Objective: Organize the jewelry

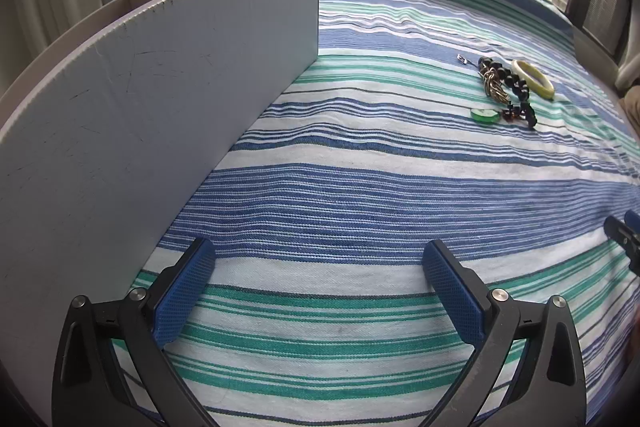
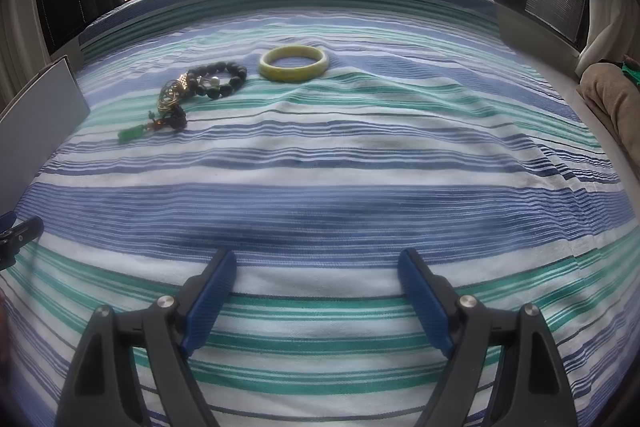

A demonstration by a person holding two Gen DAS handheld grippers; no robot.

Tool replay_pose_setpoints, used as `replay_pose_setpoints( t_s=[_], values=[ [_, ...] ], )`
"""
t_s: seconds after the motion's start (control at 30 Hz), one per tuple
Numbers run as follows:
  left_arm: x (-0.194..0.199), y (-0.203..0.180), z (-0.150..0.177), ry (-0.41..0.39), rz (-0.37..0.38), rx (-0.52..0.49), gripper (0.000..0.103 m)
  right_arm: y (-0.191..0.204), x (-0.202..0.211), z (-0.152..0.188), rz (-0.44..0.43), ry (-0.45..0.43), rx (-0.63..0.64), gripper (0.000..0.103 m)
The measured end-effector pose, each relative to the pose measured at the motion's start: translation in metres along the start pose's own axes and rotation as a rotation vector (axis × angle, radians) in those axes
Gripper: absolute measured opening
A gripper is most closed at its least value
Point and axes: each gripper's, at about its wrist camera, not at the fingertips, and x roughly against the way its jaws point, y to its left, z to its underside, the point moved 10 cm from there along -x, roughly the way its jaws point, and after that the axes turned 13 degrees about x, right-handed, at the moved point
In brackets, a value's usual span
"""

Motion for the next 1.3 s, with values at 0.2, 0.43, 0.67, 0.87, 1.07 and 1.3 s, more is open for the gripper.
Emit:
replay_pose_setpoints(
  t_s=[0.2,0.43,0.67,0.87,1.07,1.3],
  values=[
    [0.0001,0.0001,0.0001,0.000,0.000,0.000,0.103,0.0000,0.0001,-0.0003,0.000,0.000,0.000,0.085],
    [0.0000,-0.0001,0.0001,0.000,0.000,0.000,0.103,0.0000,0.0003,-0.0008,0.000,0.001,0.000,0.085],
    [0.0004,0.0004,0.0000,0.000,0.001,0.000,0.103,0.0003,0.0004,-0.0011,0.000,0.001,-0.001,0.086],
    [0.0002,0.0003,-0.0002,0.000,0.001,0.000,0.103,0.0008,-0.0006,-0.0013,-0.005,0.001,-0.001,0.087],
    [0.0005,0.0008,-0.0003,0.000,0.001,0.000,0.103,0.0010,-0.0004,-0.0016,-0.005,0.002,-0.001,0.087],
    [-0.0006,-0.0001,-0.0001,0.000,0.001,-0.001,0.103,0.0010,-0.0004,-0.0013,-0.005,0.002,-0.002,0.087]
  ],
)
